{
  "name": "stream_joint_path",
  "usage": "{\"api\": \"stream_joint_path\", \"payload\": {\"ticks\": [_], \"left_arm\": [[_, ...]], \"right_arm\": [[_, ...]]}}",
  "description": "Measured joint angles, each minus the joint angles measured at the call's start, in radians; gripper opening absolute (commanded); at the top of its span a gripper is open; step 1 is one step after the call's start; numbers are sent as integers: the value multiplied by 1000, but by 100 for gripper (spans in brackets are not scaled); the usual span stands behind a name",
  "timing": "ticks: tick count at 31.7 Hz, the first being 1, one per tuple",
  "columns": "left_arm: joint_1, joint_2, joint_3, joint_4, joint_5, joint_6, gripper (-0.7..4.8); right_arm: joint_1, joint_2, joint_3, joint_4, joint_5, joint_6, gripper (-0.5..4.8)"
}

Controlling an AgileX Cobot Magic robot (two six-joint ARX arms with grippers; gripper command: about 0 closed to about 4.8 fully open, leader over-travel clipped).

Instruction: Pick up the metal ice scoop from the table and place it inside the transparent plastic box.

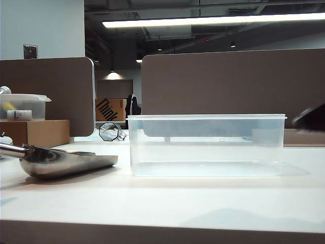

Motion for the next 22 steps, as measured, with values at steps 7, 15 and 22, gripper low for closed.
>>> {"api": "stream_joint_path", "payload": {"ticks": [7,15,22], "left_arm": [[0,5,3,-159,136,-323,62],[-1,3,3,-161,76,-734,479],[-1,4,3,-163,13,-958,479]], "right_arm": [[184,19,0,0,-4,-1,-1],[225,19,0,0,-2,0,-1],[225,29,0,1,-1,0,-1]]}}
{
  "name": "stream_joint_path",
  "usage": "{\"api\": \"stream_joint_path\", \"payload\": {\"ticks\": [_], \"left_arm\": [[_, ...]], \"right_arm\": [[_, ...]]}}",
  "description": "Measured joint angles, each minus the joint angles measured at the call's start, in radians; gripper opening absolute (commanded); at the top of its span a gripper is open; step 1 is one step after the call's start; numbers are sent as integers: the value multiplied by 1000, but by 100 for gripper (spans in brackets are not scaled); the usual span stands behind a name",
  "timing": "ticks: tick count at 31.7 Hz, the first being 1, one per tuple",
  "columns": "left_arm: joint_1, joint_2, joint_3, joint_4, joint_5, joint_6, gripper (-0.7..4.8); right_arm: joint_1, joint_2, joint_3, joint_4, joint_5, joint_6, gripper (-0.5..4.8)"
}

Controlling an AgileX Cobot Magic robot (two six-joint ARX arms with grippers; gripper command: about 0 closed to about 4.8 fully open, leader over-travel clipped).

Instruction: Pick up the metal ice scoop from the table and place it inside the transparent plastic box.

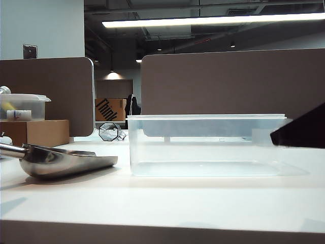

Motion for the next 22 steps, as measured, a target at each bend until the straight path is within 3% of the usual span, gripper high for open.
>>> {"api": "stream_joint_path", "payload": {"ticks": [15,19,22], "left_arm": [[-2,2,0,-17,-204,-109,479],[-52,2,0,-16,-185,-108,479],[-95,9,0,-23,-282,-97,479]], "right_arm": [[0,1,0,-1,0,0,-1],[0,1,0,-1,0,0,-1],[0,1,0,-1,0,0,-1]]}}
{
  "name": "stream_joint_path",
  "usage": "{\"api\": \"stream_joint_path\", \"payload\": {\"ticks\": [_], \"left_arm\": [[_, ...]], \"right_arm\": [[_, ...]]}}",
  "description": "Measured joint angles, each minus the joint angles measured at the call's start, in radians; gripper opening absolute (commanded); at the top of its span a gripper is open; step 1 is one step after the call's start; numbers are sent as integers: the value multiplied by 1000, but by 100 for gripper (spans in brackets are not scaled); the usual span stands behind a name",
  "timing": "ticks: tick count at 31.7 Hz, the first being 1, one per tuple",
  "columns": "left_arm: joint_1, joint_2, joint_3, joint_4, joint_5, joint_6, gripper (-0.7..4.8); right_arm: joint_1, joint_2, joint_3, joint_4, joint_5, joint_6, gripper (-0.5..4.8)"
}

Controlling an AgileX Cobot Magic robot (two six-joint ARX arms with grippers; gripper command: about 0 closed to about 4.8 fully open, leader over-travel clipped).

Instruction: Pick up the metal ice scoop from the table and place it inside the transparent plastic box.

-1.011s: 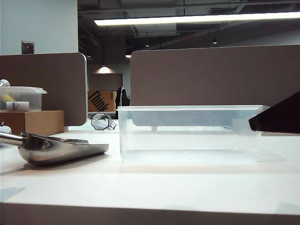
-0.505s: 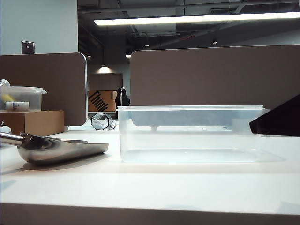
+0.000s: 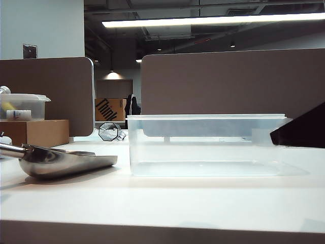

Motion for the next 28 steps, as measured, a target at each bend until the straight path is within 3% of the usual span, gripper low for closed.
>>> {"api": "stream_joint_path", "payload": {"ticks": [4,11,20,28], "left_arm": [[-14,63,0,-11,-100,6,479],[-14,181,0,-9,-111,-9,479],[-14,187,-2,5,-171,-43,479],[-14,187,-2,21,-155,-58,479]], "right_arm": [[0,13,0,3,0,0,-1],[0,48,0,0,0,0,-1],[-1,50,0,0,0,0,-1],[-1,50,0,0,0,0,-1]]}}
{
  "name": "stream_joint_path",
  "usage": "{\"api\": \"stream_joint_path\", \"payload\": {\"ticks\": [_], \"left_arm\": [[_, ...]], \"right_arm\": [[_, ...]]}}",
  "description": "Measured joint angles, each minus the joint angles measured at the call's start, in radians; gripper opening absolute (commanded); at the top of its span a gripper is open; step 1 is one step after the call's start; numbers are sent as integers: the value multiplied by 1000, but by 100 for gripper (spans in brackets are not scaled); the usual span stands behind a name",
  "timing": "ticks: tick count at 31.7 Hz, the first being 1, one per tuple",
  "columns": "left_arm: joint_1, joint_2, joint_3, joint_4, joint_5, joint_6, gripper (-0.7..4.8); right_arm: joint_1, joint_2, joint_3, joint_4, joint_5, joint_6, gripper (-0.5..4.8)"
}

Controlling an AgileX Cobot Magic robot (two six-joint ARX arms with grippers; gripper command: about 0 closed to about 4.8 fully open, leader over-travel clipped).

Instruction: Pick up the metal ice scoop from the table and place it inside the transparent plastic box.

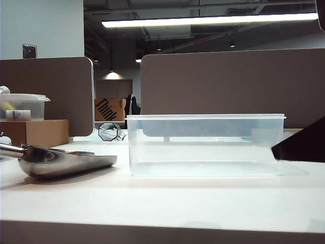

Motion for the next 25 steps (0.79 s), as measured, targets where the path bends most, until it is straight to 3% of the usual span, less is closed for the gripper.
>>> {"api": "stream_joint_path", "payload": {"ticks": [16,25], "left_arm": [[-2,105,0,92,29,-11,479],[-2,192,0,206,21,-11,479]], "right_arm": [[0,0,0,0,0,0,-1],[0,0,0,0,0,0,-1]]}}
